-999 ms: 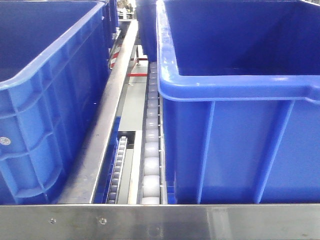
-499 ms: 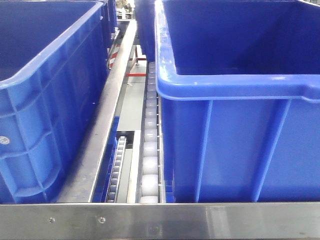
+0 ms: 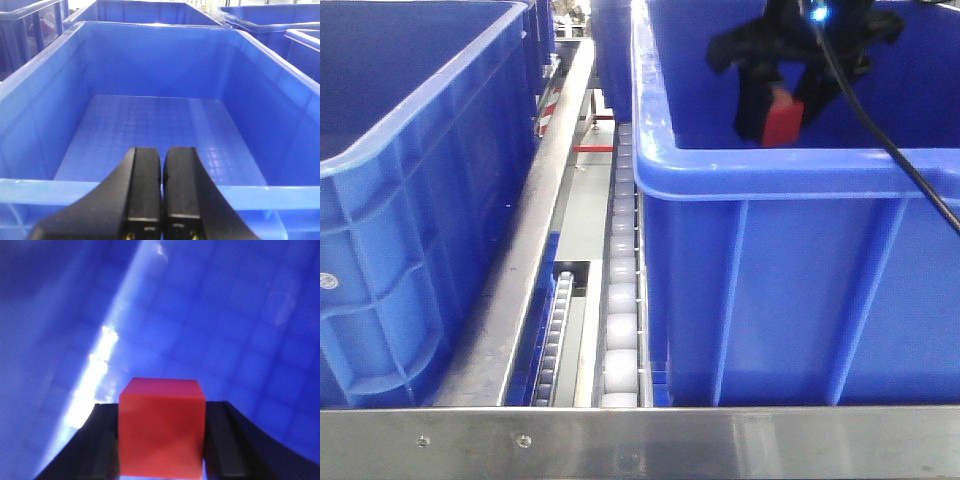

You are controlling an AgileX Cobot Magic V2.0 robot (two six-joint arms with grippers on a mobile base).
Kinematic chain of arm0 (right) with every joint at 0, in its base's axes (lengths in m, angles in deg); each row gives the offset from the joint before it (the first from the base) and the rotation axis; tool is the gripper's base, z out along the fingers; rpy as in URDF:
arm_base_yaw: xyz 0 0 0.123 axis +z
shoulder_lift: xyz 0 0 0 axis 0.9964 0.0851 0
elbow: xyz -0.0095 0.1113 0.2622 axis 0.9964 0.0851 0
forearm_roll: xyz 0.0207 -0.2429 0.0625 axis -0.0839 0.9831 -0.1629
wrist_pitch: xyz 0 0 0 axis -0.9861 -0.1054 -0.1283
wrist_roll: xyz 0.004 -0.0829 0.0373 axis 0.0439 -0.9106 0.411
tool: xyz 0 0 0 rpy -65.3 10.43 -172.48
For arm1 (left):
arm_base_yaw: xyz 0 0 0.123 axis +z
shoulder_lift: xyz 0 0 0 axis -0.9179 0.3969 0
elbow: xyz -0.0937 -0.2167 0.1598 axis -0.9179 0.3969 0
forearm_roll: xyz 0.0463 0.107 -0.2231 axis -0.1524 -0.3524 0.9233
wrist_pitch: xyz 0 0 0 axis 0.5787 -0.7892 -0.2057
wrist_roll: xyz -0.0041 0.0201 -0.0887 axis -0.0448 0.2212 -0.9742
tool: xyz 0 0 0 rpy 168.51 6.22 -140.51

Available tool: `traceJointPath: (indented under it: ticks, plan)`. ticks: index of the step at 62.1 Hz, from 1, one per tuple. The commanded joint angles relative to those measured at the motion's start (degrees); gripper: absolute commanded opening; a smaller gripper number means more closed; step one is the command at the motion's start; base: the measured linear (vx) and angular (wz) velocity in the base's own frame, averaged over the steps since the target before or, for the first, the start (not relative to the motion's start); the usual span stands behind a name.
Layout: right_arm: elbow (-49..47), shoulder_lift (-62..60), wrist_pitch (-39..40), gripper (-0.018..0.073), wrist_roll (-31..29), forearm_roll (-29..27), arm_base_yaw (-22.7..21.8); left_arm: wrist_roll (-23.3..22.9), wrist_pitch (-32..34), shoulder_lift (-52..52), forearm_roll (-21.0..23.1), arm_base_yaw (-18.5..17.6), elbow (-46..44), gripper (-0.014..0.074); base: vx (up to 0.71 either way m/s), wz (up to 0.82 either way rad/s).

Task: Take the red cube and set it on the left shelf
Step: 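Lower the right gripper with the red cube into the blue bin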

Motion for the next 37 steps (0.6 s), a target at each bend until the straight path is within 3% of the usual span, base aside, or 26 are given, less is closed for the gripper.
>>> traceJointPath:
  ticks: [1,16,37]
  plan:
    - [-1.97,-0.99,0.31,0.0058,-0.56,1.56,-0.16,-0.01,4.88,-0.83,0.08,-0.28,1.36,0.0102,0.00,0.00]
    - [-1.91,-0.56,-0.43,0.0080,-0.56,3.80,-0.16,-0.01,4.88,-0.83,0.08,-0.28,1.36,0.0102,0.00,0.00]
    - [-2.09,-4.46,-0.07,0.0372,-0.56,6.48,-0.16,-0.01,4.88,-0.83,0.08,-0.28,1.36,0.0102,-0.01,0.07]
